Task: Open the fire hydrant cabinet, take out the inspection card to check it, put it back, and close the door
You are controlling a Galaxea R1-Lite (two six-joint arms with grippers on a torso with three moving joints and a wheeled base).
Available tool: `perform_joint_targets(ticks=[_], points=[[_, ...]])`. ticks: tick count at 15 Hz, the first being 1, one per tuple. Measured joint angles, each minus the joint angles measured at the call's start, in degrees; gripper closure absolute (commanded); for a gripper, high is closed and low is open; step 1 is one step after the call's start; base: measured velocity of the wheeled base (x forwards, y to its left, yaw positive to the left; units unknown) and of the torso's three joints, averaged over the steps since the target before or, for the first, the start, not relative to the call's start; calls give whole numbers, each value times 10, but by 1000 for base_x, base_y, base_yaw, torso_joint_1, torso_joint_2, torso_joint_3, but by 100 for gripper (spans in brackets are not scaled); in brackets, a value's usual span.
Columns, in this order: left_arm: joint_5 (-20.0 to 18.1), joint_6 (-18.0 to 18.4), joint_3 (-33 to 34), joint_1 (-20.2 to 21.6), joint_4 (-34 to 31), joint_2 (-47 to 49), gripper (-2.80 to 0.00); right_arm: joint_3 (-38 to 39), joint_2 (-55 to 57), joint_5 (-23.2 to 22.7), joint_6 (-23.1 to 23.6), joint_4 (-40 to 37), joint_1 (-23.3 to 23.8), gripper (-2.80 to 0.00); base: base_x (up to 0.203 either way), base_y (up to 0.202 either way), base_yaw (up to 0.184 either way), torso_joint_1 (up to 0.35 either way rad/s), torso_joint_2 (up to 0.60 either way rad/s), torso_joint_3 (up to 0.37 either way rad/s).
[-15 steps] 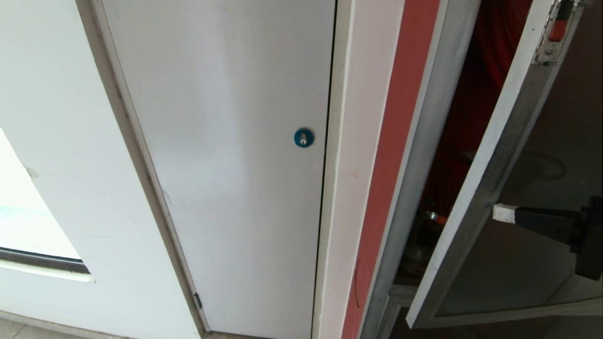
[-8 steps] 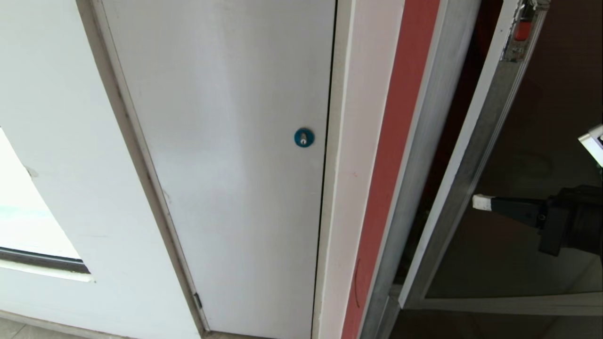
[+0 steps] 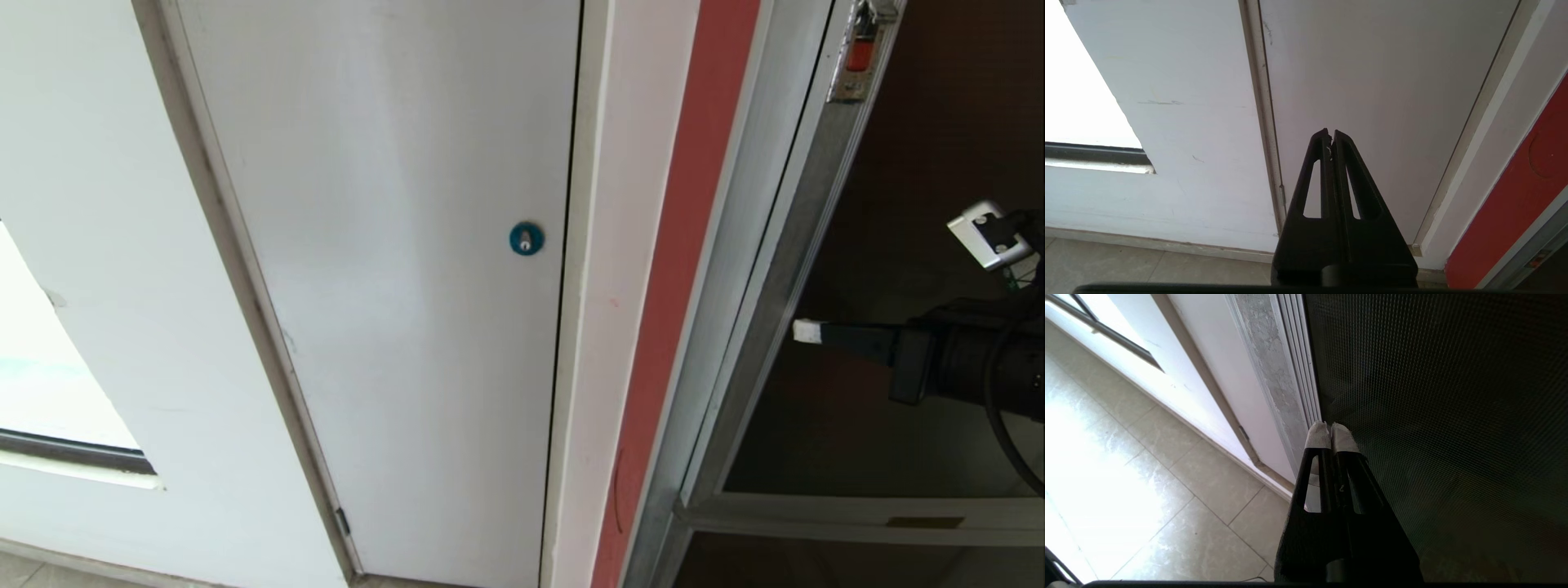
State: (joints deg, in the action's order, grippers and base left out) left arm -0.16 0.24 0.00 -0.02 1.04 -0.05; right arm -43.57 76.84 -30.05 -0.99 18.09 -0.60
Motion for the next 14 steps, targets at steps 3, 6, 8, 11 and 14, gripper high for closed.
perform_joint_targets(ticks=[3, 6, 8, 11, 14], points=[[0, 0, 0, 0, 0, 0, 0, -10, 20, 10, 0, 24, 0, 0, 0, 0, 0, 0, 0, 0], [0, 0, 0, 0, 0, 0, 0, -13, 39, 24, 0, 41, -1, 0, 0, 0, 0, 0, 0, 0], [0, 0, 0, 0, 0, 0, 0, -14, 46, 27, 0, 43, -1, 0, 0, 0, 0, 0, 0, 0], [0, 0, 0, 0, 0, 0, 0, -12, 45, 28, 0, 43, -2, 0, 0, 0, 0, 0, 0, 0], [0, 0, 0, 0, 0, 0, 0, 3, 28, 31, -1, 41, -5, 0, 0, 0, 0, 0, 0, 0]])
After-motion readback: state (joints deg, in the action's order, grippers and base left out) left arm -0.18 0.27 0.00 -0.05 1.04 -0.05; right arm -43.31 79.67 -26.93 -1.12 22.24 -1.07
